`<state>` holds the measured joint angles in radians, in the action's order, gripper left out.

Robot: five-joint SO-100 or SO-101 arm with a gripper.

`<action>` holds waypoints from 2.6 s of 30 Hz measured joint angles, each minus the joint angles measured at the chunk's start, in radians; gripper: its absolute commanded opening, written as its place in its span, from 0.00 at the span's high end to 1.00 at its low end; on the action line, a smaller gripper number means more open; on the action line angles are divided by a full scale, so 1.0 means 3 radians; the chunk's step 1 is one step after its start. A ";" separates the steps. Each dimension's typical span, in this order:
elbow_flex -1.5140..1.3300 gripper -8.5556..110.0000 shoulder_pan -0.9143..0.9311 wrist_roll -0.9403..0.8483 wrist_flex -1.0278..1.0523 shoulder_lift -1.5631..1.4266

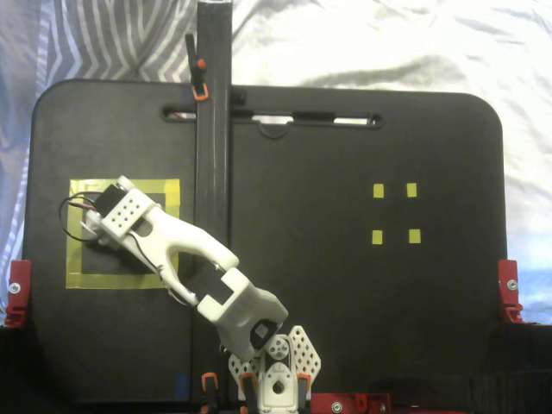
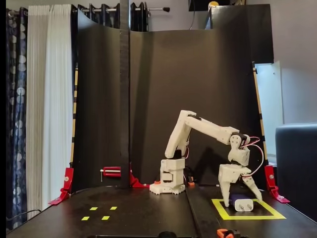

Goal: Grasp a block and put it in the designated area.

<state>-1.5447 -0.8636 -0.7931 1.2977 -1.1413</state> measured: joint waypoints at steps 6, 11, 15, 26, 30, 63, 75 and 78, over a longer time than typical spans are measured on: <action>0.0102 0.52 0.0056 0.0000 0.0066 0.0015; 0.0271 0.52 0.0159 0.0005 0.0276 -0.0061; 0.0373 0.52 0.0164 0.0005 0.0481 -0.0245; 0.0419 0.52 0.0189 -0.0026 0.0966 -0.0992; 0.0419 0.52 0.0184 -0.0026 0.1058 -0.1202; 0.0593 0.93 0.0849 0.0041 0.0946 -0.1749; 0.0593 0.93 0.1856 0.0118 0.0399 -0.2086; 0.0593 0.93 0.2086 0.0199 0.0251 -0.2194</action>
<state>-1.3668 -0.2378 -0.7332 1.3729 -1.7994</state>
